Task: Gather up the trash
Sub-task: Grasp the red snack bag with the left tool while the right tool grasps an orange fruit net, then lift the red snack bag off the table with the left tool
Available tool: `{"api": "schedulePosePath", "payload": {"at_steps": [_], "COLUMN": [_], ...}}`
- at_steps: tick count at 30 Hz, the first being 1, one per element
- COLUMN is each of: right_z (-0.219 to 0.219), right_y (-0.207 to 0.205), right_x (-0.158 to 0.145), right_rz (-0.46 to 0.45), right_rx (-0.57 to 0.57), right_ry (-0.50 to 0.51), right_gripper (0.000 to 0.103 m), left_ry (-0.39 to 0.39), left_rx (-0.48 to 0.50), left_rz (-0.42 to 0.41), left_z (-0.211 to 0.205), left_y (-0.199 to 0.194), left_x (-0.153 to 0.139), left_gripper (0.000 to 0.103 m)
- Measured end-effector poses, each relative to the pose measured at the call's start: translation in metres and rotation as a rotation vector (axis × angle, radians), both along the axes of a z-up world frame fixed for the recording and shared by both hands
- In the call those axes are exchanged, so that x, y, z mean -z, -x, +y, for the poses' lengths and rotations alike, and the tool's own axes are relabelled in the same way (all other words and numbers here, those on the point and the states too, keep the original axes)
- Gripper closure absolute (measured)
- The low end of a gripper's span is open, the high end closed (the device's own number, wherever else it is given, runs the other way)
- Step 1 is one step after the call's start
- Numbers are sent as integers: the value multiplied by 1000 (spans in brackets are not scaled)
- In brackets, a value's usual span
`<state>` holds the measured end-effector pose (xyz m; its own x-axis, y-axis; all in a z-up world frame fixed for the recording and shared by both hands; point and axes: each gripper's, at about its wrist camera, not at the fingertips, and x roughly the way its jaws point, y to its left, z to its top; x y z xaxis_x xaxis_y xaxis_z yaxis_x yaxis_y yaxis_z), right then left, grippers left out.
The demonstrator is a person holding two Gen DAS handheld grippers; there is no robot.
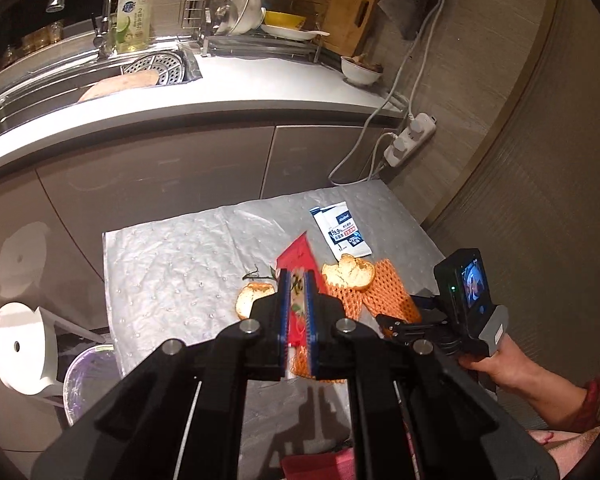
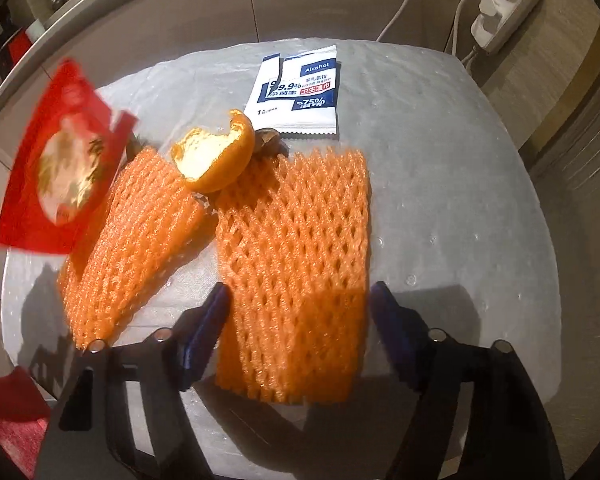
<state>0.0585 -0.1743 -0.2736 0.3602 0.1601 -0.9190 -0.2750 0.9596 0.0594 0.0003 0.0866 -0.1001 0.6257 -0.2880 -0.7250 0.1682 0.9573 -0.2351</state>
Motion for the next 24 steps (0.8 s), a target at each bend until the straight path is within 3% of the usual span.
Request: {"api": "schedulePosePath", "payload": {"at_steps": [3,7,12,13,14,15,17,24], "right_z": [-5,-12,-25,-30,-33,-36,-45,-68], "right_y": [0,4,11,13,13,13,13,11], "right_x": [-4,-13,-35,-40,-45,-49,-56,-65], "right_rz": [16,-1,-38,-48,-53,-57,-65,-70], "right_rx": [24,57,92,103,112,122,138,166], "right_ry": [-28,-64,-94,-105,-118,-130,-153,-209], "right_gripper": [81,82,82,82,82,82,82,82], "left_ry": [14,18,13,6,-2,-16,-59,-231], "left_rx": [-2,18,111,135,162,183,212,280], "left_rz": [17,36,98,112,131,145,153,233], "left_z": [8,8,-18,-26,-36,-45,-65,-123], "left_y": [1,-3,-16,-19,-24,-27,-32,-63], "left_x": [4,9,23,28,34,40,52,108], "left_gripper": [96,96,95,93,82,62,46,44]}}
